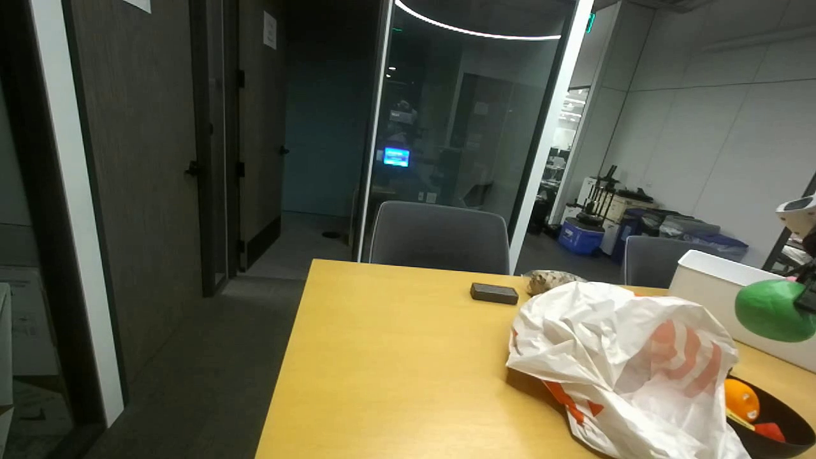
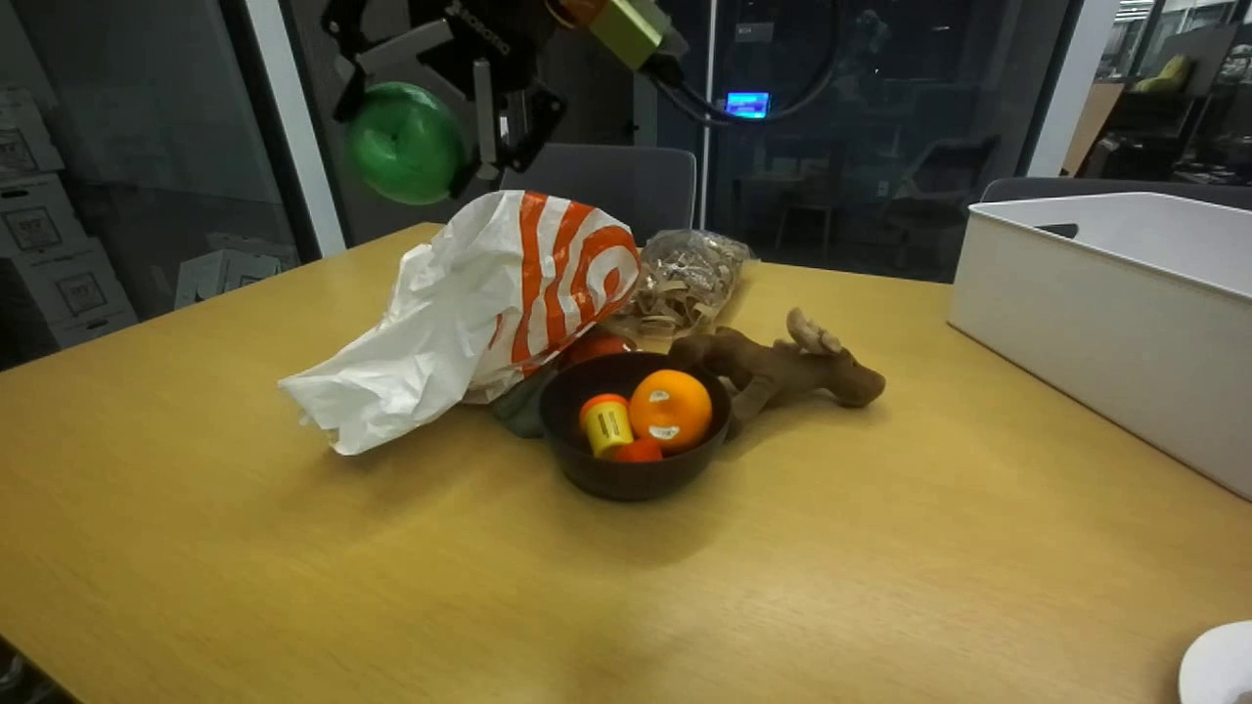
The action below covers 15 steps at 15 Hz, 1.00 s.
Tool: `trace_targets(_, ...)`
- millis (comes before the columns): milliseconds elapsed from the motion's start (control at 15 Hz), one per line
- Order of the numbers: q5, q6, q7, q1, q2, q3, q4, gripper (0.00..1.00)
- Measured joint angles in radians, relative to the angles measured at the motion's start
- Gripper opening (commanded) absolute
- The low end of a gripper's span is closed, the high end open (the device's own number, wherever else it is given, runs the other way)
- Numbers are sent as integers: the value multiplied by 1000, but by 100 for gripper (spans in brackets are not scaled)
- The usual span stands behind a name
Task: Remove the fruits and container from the plastic and put them in the bowl.
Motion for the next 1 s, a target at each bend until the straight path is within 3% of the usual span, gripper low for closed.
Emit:
trace_targets(400,-2,338,174,-11,38,-17,-110,61)
trace_targets(867,-43,635,431,-35,52,-33,-231,61)
trace_targets(933,-54,678,478,-34,52,-32,-248,94)
trace_targets(1000,-67,717,528,-33,52,-31,-262,97)
